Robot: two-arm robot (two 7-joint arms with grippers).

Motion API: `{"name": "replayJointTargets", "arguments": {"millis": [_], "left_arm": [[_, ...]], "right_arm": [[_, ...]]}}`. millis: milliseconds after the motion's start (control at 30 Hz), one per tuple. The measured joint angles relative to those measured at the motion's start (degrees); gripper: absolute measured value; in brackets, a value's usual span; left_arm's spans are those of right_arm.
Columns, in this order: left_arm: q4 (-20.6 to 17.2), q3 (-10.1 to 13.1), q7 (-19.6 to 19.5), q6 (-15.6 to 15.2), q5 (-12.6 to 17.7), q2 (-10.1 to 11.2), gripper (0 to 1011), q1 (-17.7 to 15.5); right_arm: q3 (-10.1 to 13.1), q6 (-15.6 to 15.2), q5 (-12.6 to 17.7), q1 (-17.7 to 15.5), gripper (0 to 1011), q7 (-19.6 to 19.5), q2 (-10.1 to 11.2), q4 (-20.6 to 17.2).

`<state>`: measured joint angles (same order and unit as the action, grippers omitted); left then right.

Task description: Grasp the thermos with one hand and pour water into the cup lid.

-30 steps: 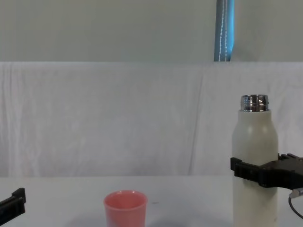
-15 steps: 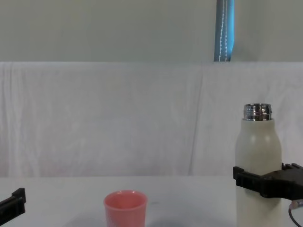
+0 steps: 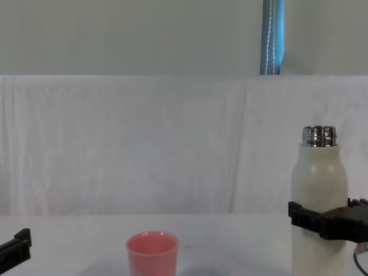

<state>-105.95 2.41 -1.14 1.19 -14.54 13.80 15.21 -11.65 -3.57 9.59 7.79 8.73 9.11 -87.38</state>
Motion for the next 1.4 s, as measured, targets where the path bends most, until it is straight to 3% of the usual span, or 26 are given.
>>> {"name": "replayJointTargets", "arguments": {"millis": [1400], "left_arm": [[0.00, 0.00, 0.00, 0.00, 0.00, 0.00, 1001, 0.00]], "right_arm": [[0.35, -0.10, -1.19, -0.04, 957, 0.71, -1.51, 0.19]]}}
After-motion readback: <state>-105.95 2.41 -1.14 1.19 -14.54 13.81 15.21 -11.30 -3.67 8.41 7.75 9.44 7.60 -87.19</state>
